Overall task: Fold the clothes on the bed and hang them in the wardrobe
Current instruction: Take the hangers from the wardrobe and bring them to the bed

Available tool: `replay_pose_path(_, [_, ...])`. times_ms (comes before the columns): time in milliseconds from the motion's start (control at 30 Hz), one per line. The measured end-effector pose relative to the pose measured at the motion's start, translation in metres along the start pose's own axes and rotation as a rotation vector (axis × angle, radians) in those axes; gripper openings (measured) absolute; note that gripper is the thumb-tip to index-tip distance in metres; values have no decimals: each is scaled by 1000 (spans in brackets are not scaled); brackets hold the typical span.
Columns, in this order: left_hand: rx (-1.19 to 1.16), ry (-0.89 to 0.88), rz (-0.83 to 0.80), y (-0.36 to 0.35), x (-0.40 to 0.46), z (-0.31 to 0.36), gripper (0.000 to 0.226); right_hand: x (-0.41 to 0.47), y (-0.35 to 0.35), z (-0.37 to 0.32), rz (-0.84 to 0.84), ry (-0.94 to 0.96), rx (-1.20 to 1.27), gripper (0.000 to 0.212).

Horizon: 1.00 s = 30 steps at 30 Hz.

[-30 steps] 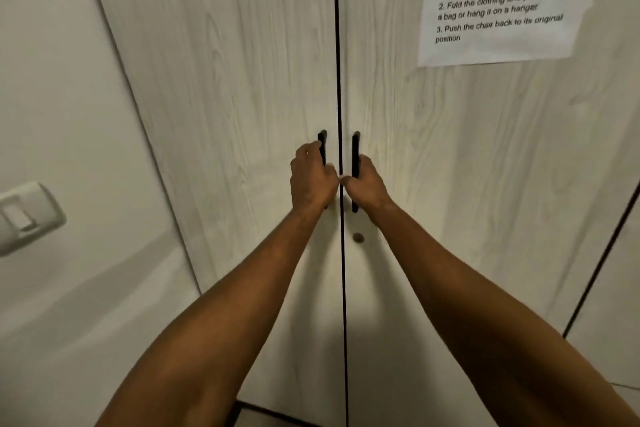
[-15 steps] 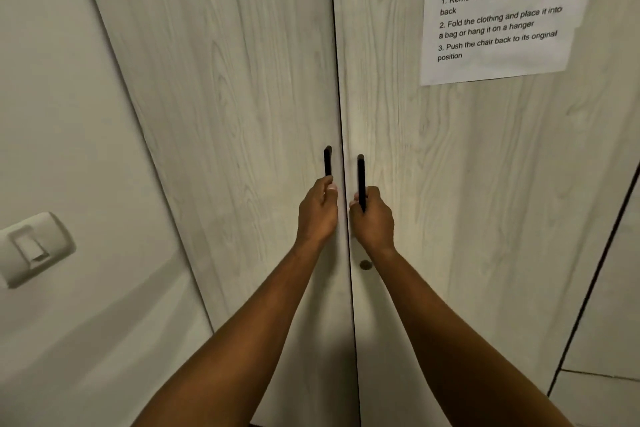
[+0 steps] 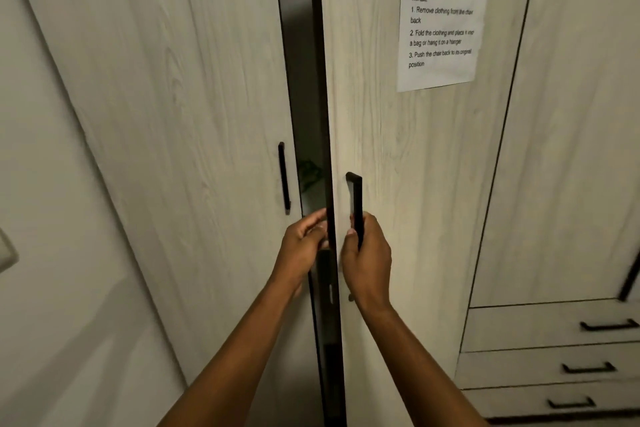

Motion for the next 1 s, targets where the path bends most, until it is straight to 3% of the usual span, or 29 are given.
replay_pose_path(267, [-1,-49,-152,-49,-57,24,38,-52,75,-4,95,1,-80,57])
replay_pose_path(567, [-17,-68,-163,-112,-109,43,41,-116,144,-42,75,375,-286,57])
replay_pose_path(767, [64,-136,-252,-172,-136,60,44,-138,191,-16,81,337,-300,56])
replay_pose_path(1000, [186,-273,-521,-272,-153,84,46,-144,247,33,46,253,-552,66])
Point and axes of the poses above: each hand's wrist, its own x-axis towards the middle knuckle, its own y-axis out of the back of the hand, z = x × y, the point moved 10 cm from there along x, towards the middle knuckle, and after that the axes turned 1 degree about y, right-handed, at the moved point
